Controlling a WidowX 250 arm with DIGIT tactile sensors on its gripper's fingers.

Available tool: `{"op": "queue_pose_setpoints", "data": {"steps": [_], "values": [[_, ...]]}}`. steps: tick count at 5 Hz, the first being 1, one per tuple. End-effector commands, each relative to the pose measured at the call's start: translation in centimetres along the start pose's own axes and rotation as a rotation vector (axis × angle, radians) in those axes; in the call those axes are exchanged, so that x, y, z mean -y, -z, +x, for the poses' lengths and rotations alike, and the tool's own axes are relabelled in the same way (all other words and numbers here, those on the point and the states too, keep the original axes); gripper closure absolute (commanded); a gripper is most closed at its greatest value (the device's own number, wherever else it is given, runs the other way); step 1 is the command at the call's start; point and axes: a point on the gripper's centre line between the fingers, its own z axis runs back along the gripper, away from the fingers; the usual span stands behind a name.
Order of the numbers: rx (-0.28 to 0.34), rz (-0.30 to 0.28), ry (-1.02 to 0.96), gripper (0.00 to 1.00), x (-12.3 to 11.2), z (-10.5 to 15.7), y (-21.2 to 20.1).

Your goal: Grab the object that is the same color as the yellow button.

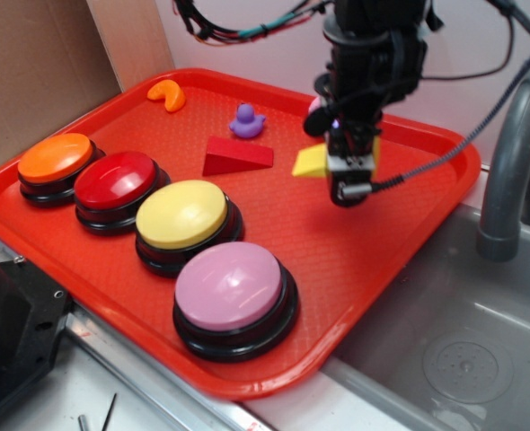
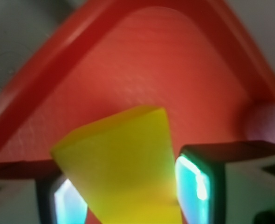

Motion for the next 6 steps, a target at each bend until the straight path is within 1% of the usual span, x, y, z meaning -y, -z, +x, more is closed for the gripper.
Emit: {"op": "queue_pose_setpoints", "data": {"steps": [1, 2, 3, 4, 6], "values": [[-0.018, -0.016, -0.447, 1.0, -2.3, -4.8, -8.2], [-0.003, -0.047, -0.659, 1.0, -4.1, -7.6, -10.7], [0.013, -0.055, -0.76, 1.0, -5.3, -9.3, -11.8], [0.037, -0.054, -0.762, 1.0, -6.0, -10.2, -12.5], [0.02, -0.046, -0.795, 1.0, -6.3, -9.8, -12.0]]}}
